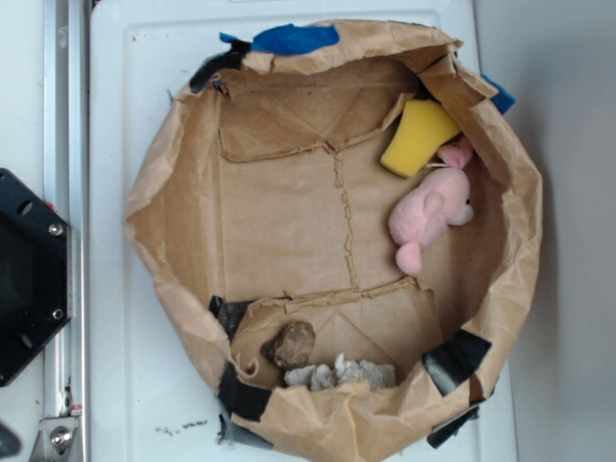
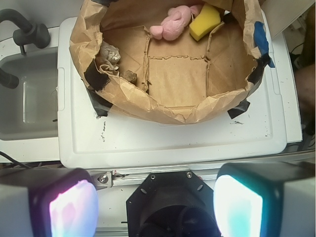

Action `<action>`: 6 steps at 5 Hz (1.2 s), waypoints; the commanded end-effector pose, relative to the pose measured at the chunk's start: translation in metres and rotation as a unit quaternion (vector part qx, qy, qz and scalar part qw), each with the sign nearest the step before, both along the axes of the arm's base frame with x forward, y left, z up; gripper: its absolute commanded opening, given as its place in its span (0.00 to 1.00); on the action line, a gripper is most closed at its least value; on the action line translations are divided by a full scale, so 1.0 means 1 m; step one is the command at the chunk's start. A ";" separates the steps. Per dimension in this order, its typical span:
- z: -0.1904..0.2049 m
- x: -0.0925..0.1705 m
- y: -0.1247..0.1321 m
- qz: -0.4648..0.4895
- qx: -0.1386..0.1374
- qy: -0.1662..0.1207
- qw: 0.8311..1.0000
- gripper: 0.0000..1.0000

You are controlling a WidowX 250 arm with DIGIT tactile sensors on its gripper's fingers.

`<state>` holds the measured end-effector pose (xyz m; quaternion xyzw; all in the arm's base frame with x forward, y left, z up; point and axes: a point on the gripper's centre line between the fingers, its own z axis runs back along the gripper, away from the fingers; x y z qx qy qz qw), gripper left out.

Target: Grab the white paper.

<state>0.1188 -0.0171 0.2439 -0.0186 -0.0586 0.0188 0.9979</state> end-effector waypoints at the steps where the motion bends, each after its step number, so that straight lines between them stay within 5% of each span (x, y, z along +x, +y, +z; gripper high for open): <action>1: 0.000 0.000 0.000 0.000 0.000 0.000 1.000 1.00; 3: -0.006 0.067 0.018 -0.001 0.001 -0.015 1.000 1.00; 6: -0.058 0.142 0.031 -0.221 0.009 -0.031 0.975 1.00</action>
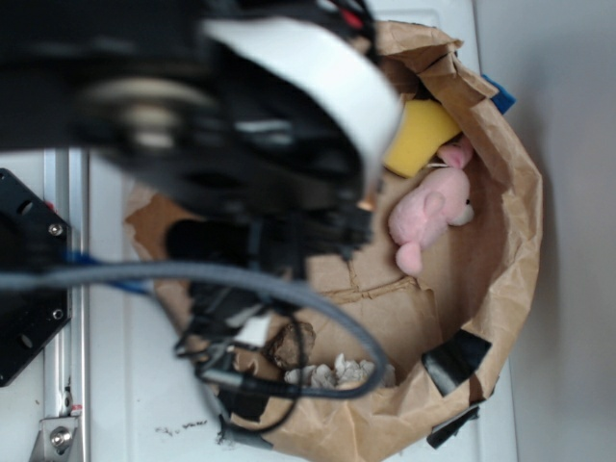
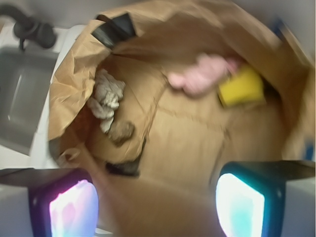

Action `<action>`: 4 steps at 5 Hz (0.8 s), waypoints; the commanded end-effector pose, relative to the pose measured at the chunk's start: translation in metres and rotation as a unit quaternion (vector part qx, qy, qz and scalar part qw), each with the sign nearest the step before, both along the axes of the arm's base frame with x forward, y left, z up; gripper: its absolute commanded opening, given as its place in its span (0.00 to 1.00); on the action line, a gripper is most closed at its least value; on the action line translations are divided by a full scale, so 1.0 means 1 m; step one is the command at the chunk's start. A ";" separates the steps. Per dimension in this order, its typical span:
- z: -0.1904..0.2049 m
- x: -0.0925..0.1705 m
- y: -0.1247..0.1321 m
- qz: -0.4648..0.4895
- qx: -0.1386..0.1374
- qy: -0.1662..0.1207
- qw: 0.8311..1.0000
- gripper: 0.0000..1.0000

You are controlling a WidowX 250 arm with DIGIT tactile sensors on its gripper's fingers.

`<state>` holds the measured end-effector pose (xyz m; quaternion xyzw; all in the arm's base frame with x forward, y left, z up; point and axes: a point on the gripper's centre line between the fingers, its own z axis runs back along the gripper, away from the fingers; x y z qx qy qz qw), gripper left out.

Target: Grab the white paper.

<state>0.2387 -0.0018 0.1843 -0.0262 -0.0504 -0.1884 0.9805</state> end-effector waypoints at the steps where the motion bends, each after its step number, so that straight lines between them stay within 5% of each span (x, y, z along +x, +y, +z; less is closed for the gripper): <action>1: -0.013 0.024 0.015 -0.108 -0.010 -0.062 0.992 1.00; 2: -0.025 0.018 0.014 -0.165 0.006 -0.084 0.983 1.00; 4: -0.025 0.018 0.014 -0.165 0.006 -0.084 0.983 1.00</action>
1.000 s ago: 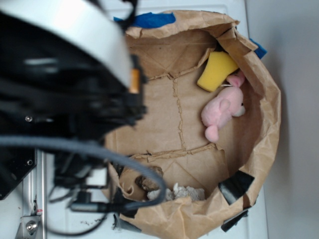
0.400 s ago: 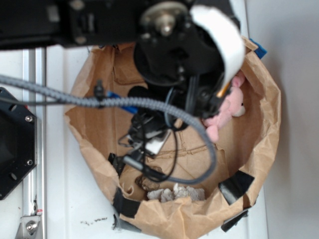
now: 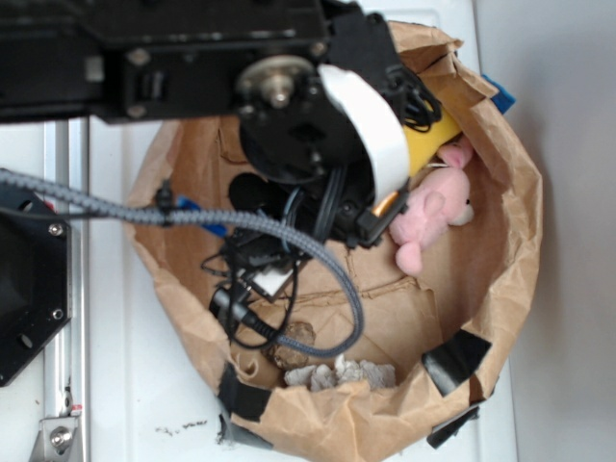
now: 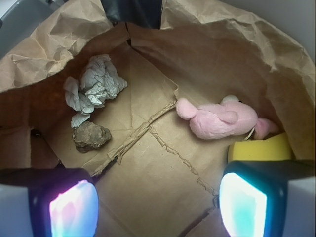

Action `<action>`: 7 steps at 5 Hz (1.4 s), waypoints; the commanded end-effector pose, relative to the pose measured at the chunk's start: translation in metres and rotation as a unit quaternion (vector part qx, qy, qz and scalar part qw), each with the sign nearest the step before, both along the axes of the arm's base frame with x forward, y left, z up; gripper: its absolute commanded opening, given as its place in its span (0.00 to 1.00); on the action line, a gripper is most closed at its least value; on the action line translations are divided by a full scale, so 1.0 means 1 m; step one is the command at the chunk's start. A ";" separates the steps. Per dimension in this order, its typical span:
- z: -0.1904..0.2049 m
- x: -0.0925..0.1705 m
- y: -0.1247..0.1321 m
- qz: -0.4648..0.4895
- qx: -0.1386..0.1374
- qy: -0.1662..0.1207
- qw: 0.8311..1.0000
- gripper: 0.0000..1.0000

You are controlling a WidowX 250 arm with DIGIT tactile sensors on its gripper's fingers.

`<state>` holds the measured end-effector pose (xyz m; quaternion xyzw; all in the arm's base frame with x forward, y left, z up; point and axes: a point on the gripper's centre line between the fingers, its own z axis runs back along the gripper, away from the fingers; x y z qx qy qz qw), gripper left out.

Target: Grab the white paper.

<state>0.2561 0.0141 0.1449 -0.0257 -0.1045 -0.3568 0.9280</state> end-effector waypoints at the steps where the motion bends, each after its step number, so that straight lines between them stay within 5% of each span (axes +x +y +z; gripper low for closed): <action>1: 0.014 0.001 -0.002 0.009 0.004 -0.025 1.000 1.00; 3: -0.047 -0.002 -0.013 -0.050 0.022 0.006 0.998 1.00; 7: -0.058 0.030 -0.051 -0.139 -0.042 -0.075 0.987 1.00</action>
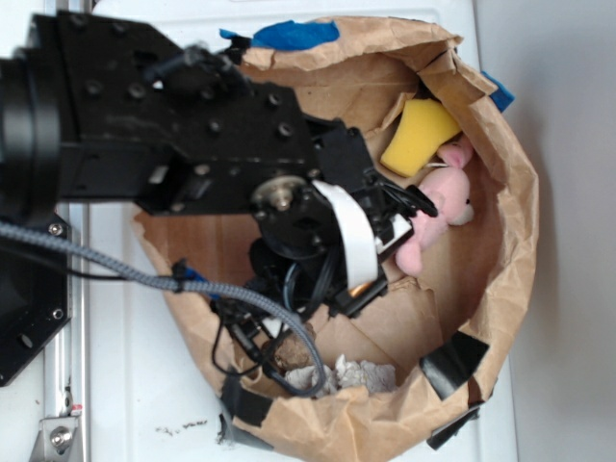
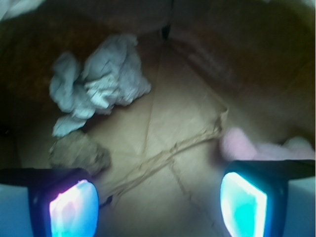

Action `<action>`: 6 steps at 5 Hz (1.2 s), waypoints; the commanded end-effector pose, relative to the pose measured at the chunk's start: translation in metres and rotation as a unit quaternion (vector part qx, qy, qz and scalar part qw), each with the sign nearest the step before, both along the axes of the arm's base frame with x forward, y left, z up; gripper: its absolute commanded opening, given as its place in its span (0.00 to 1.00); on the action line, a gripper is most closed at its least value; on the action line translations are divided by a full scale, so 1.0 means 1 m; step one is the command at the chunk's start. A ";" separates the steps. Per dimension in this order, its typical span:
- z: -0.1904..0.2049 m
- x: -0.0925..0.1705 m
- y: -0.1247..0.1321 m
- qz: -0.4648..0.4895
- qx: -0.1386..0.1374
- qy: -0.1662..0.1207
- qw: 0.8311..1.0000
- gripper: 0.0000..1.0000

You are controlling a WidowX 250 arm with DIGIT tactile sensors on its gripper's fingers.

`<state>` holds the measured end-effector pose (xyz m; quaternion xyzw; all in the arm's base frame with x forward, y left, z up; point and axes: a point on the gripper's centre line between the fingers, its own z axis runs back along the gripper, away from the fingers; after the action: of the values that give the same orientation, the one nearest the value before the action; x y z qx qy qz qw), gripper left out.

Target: Grab the white paper.

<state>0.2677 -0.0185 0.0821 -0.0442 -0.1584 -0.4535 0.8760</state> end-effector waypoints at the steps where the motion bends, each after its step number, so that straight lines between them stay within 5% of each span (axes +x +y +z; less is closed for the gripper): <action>1: 0.007 0.052 -0.002 -0.062 -0.050 -0.009 0.997 1.00; 2: 0.003 0.053 0.003 -0.082 -0.070 -0.008 0.994 1.00; 4: 0.003 0.021 -0.001 -0.135 -0.035 -0.008 0.990 1.00; 6: 0.007 0.003 -0.013 -0.173 -0.051 -0.010 0.984 1.00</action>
<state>0.2724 -0.0209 0.0728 -0.1340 -0.1612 -0.5702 0.7943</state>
